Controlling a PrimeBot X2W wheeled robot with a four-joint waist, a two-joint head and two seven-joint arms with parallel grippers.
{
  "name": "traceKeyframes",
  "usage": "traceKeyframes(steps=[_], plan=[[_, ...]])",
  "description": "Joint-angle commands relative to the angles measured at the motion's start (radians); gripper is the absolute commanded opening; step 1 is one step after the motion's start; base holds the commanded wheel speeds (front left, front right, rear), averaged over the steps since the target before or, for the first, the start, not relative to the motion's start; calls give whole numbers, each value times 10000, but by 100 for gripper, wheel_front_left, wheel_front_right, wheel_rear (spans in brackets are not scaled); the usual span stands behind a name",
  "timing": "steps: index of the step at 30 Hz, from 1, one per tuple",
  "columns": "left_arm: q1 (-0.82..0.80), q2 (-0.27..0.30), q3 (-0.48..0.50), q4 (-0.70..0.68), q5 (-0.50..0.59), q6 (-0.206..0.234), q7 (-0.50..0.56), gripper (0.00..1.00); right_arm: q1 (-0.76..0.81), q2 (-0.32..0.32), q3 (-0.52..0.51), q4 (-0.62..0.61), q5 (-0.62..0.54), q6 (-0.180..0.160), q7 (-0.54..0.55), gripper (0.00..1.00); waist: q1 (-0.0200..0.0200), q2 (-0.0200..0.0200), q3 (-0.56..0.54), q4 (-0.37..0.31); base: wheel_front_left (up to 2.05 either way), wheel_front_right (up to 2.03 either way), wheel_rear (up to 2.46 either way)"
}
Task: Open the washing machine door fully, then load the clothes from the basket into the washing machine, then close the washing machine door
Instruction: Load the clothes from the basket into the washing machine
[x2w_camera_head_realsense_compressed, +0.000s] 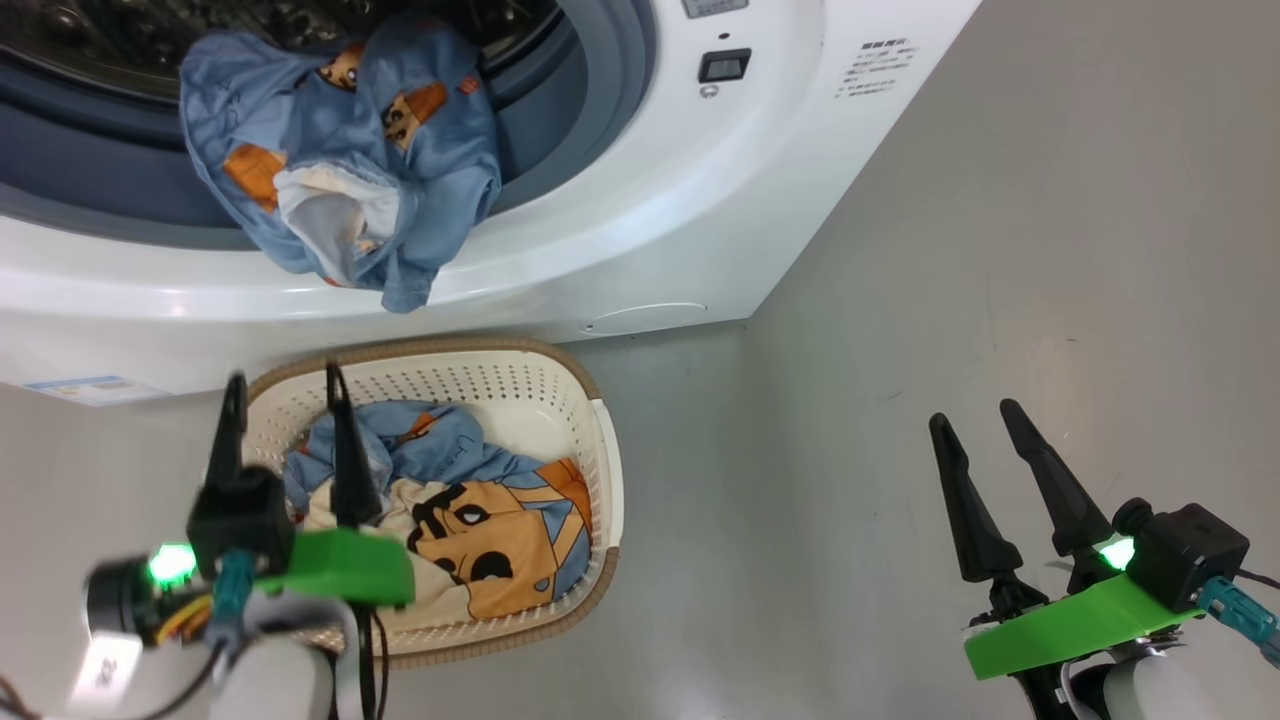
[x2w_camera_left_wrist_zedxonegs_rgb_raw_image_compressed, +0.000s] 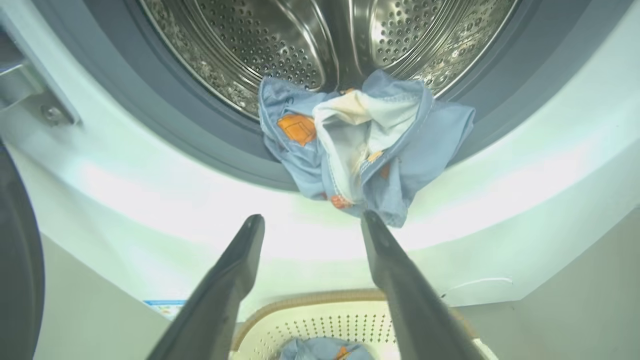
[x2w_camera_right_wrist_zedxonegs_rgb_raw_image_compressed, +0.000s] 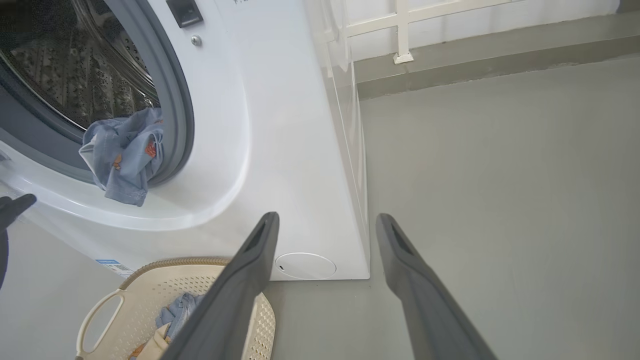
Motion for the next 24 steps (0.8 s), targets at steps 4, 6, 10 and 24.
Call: traceKeyframes(steps=[4,6,10,24], plan=[[1088,199,174,-913,-70,201,149,100,113,-198,162,-303,-186,16,-48,100,0,0,-34,41,0,0,0],[1412,210,141,-1140,-70,253,195,100,122,-217,146,-320,-200,16,-48,100,0,0,-43,58,0,0,0],[1901,184,125,-1572,-122,398,234,100,161,-253,103,-348,-220,16,-48,100,0,0,-77,100,0,0,0],[3153,88,-120,-2831,-299,696,433,100,384,-247,-23,-384,-305,16,-48,100,0,0,-361,150,0,0,0]])
